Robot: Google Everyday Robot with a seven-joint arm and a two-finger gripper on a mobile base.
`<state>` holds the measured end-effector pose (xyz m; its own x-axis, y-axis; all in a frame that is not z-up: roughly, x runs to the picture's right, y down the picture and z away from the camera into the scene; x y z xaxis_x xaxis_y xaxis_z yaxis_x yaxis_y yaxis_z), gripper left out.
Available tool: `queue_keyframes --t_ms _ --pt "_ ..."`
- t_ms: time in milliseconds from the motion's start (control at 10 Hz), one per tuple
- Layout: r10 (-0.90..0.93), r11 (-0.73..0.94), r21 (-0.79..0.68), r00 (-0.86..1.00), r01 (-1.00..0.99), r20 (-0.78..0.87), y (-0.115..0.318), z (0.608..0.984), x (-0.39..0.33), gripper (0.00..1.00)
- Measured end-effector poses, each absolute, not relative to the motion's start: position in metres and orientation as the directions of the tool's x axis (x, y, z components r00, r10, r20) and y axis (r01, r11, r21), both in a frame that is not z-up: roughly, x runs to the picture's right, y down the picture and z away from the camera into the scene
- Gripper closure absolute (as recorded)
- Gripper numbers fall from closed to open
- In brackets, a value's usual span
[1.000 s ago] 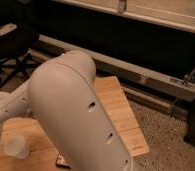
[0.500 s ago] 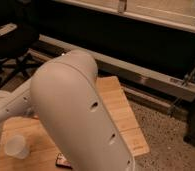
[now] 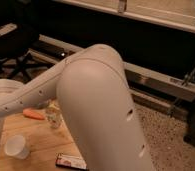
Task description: Stand the bottle upright
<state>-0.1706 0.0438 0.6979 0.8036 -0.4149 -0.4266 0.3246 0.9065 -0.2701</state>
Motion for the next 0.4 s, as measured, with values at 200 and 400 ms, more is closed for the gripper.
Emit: queue_keyframes --t_ms 200,400 --pt "-0.380 0.920 -0.275 0.807 0.279 -0.452 0.0437 0.6998 -0.1467 0.20" --pt "-0.383 0.919 -0.275 0.808 0.283 -0.448 0.0444 0.6993 -0.1493 0.20"
